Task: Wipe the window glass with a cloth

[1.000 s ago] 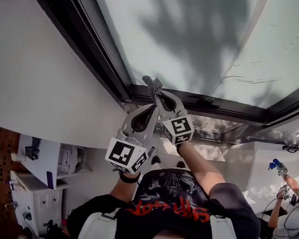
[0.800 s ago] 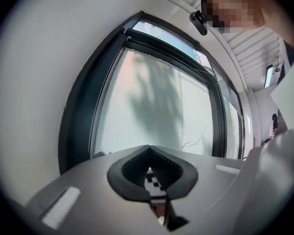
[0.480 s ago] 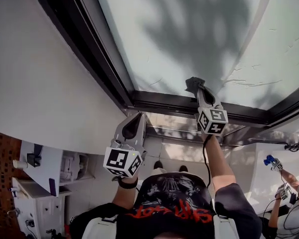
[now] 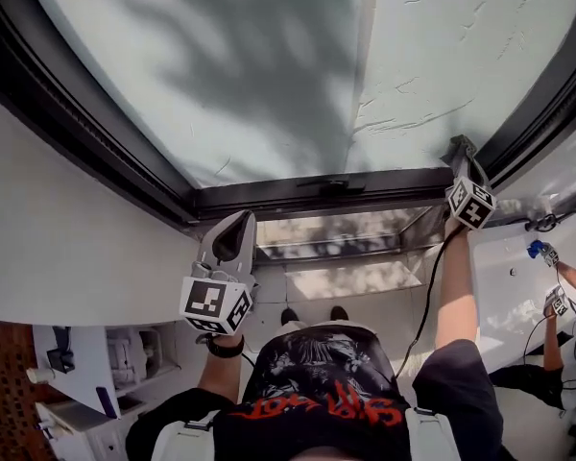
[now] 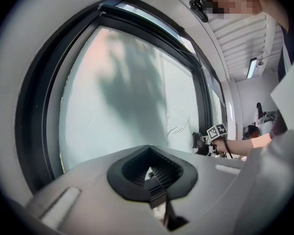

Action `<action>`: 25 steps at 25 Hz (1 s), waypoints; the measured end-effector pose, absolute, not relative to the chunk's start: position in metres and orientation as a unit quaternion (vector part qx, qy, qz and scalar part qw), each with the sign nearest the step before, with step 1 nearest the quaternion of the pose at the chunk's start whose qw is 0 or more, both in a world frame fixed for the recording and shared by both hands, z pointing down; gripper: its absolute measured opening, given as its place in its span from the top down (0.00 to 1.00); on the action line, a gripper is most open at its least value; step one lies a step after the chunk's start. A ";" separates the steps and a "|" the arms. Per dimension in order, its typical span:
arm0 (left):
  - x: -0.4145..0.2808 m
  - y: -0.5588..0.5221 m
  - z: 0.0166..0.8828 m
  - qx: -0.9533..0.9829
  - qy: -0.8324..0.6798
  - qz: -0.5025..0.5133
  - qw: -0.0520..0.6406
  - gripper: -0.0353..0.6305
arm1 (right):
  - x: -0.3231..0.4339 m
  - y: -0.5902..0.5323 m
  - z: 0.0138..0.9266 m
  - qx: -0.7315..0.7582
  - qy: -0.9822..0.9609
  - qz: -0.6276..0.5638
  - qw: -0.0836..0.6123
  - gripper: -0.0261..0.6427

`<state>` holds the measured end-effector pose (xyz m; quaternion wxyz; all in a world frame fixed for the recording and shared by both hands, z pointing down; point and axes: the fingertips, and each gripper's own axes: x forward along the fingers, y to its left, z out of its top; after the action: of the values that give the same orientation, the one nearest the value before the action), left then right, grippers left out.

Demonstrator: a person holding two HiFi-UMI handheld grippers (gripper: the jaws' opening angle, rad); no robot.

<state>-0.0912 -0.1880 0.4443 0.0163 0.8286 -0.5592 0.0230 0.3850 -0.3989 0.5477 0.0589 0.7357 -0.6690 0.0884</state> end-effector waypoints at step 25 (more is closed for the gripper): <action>-0.174 -0.130 0.447 0.756 -0.654 -0.007 0.031 0.96 | -0.114 -0.293 0.600 0.348 -0.928 0.099 0.085 0.92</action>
<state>-0.1741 -0.1301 0.4471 0.0308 0.7557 -0.6541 -0.0074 -0.1138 -0.2935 0.6005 0.0850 0.3483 -0.9282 0.0995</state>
